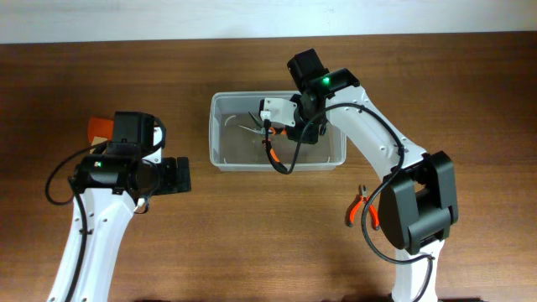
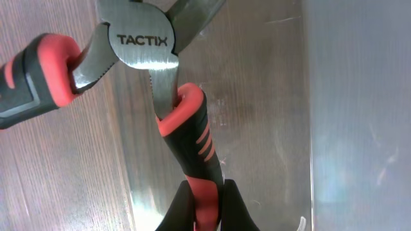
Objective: Pack container
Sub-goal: 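Move the pliers over the container, lower them in, open the gripper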
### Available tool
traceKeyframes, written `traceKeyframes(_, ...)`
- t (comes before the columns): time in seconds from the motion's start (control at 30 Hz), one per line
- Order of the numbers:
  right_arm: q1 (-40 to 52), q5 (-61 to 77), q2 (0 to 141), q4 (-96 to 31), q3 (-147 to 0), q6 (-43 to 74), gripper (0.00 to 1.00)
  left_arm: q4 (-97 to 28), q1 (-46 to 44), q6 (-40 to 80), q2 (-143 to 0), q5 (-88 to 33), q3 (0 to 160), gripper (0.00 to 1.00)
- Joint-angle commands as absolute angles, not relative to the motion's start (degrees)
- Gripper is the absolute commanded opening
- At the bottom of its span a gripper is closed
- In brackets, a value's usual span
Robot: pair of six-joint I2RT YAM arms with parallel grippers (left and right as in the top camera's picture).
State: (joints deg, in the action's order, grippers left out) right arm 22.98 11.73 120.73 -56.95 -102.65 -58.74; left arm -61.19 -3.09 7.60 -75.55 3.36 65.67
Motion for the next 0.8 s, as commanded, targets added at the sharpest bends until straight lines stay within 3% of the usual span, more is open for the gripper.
traceKeyframes(0.0,22.85,10.15,122.19,-56.75,-103.09,-59.75,0.04,-61.06,-2.96,8.32,-75.64,2.72,65.60,0.99)
traceKeyframes(0.33,22.48,10.15,121.84,-57.69,-104.25,-59.75,0.04,-61.08,-2.96,8.29,-75.64,2.74,65.60,0.99)
traceKeyframes(0.77,22.41,9.89,121.10,-63.07,-117.54,-59.57,0.04,-61.08,-2.96,8.29,-75.64,2.74,65.60,0.99)
